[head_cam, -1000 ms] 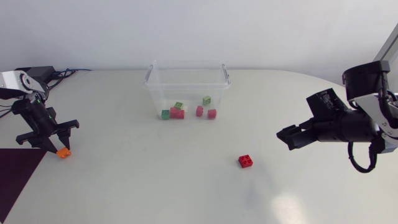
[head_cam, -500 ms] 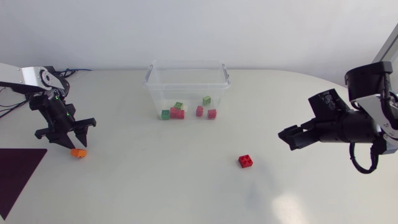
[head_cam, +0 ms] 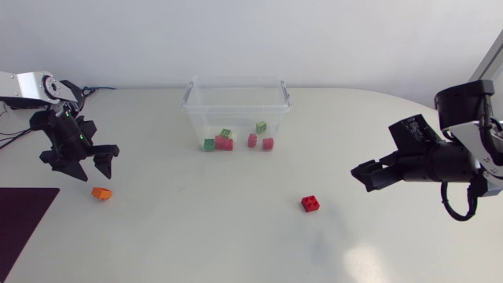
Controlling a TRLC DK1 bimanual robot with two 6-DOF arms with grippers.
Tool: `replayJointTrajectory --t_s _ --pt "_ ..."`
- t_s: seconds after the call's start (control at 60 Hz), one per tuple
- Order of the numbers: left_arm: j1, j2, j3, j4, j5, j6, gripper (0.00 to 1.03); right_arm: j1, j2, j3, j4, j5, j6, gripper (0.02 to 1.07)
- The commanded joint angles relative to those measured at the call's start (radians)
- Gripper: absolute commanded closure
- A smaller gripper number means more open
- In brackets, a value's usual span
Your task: Place the duplo bricks in the container
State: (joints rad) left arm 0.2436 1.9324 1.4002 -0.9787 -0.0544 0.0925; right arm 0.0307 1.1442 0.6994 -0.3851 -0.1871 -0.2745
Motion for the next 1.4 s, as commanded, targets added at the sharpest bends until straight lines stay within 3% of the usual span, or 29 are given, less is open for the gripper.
replayJointTrajectory --t_s 0.0,0.267,0.683,0.767,0.9,1.383 --pt "-0.006 -0.023 -0.032 -0.015 -0.012 0.098 0.23 -0.005 -0.009 -0.024 0.008 -0.006 -0.019 0.06" --pt "-0.004 -0.056 -0.092 0.029 -0.027 0.339 0.23 -0.003 -0.009 -0.023 0.006 -0.006 -0.019 0.06" --pt "-0.027 -0.061 -0.214 0.161 -0.016 0.464 0.23 0.009 0.006 -0.018 0.009 -0.006 -0.014 0.06" --pt "-0.026 -0.052 -0.214 0.172 -0.016 0.463 0.32 0.009 0.006 -0.021 0.009 -0.006 -0.017 0.06" --pt "-0.021 -0.030 -0.216 0.179 -0.016 0.457 0.56 0.017 0.014 -0.032 0.009 -0.006 -0.020 0.06" --pt "-0.003 -0.021 -0.248 0.184 -0.016 0.489 0.66 0.115 0.118 -0.041 0.029 -0.020 -0.009 0.07"
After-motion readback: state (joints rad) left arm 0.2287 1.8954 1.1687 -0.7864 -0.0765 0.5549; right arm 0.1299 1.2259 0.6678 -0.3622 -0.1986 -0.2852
